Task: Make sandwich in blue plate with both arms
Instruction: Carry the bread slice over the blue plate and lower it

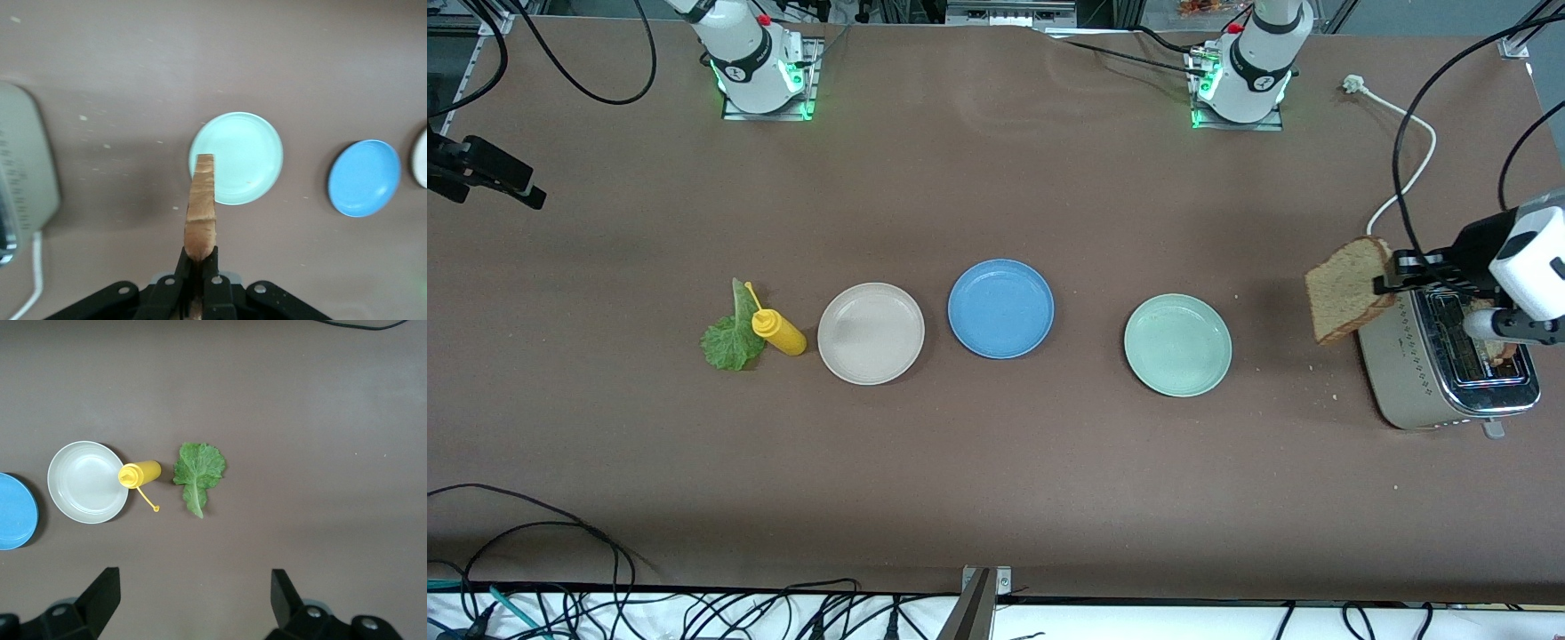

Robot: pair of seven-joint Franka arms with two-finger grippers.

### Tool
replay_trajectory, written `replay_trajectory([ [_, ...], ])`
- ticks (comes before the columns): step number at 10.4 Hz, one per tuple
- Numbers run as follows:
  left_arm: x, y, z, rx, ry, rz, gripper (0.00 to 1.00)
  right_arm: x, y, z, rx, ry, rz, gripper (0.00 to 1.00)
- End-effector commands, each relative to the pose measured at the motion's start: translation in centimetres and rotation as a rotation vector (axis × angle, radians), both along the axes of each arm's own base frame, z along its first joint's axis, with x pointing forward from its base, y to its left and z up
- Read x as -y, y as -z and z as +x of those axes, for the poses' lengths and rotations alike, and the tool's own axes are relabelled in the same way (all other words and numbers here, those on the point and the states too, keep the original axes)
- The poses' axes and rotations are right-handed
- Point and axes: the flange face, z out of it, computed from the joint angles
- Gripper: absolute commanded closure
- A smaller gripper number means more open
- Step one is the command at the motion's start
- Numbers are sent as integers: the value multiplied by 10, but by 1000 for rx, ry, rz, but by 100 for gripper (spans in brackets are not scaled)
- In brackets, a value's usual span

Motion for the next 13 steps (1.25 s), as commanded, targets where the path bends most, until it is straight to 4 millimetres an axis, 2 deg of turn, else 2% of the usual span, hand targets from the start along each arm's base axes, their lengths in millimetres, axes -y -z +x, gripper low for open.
replay_trajectory([
  [1,38,27,10,-54,-67,-176,100,2,-1,1,-11,-4,-1,0],
  [2,62,40,16,-59,-70,-224,100,3,-1,1,-11,-2,-1,0],
  [3,97,52,19,-65,-72,-273,100,3,-1,1,-11,-1,-1,0],
  [5,144,77,28,-85,-156,-329,100,3,0,1,-13,-1,0,0],
  [7,196,101,32,-74,-147,-378,100,2,1,1,-14,-2,0,0],
  [9,225,128,34,-87,-142,-409,100,2,1,1,-14,-2,0,0],
  [10,242,135,32,-86,-140,-413,100,2,1,1,-14,-2,0,0],
  [13,291,174,24,-182,-200,-473,100,2,1,2,-16,-2,0,0],
])
